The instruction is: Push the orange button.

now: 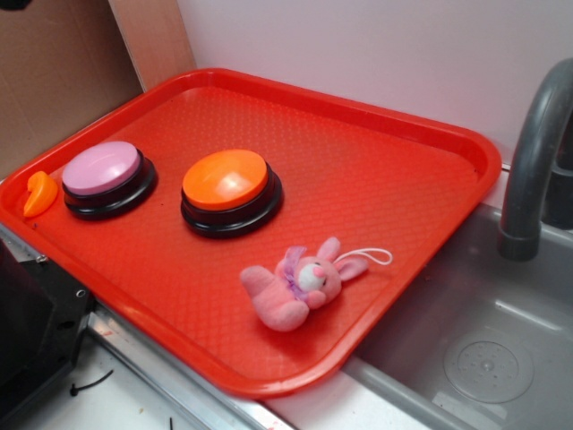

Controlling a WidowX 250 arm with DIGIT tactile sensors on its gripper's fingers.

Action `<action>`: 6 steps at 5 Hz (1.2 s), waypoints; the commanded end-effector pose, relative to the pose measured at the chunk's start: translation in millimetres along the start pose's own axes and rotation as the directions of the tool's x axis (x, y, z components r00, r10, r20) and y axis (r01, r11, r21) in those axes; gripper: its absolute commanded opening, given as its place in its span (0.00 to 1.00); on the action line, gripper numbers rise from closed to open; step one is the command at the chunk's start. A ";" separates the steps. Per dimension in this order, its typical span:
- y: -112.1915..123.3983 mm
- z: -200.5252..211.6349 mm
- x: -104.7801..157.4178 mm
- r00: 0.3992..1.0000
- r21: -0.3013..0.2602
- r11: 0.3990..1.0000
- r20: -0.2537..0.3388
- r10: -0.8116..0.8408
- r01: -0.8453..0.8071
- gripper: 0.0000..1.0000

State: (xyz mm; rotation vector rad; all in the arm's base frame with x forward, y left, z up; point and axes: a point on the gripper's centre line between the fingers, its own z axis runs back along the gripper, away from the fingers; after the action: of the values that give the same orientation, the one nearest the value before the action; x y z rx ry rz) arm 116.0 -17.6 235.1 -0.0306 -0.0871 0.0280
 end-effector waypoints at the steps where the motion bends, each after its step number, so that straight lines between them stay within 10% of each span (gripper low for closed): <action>1: 0.0 0.0 0.0 1.000 0.000 1.000 0.000 0.000 0.000 1.00; 2: -4.1 -54.3 45.4 0.992 -0.077 0.996 -0.127 0.029 -0.039 1.00; 4: -13.2 -135.4 103.1 0.992 -0.015 0.997 -0.103 0.071 -0.073 1.00; 6: -16.3 -167.0 99.7 0.998 0.000 1.000 -0.060 0.020 -0.020 1.00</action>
State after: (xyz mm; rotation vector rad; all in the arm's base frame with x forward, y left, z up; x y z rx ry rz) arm 224.8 -35.8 69.0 -0.0296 0.0107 0.0493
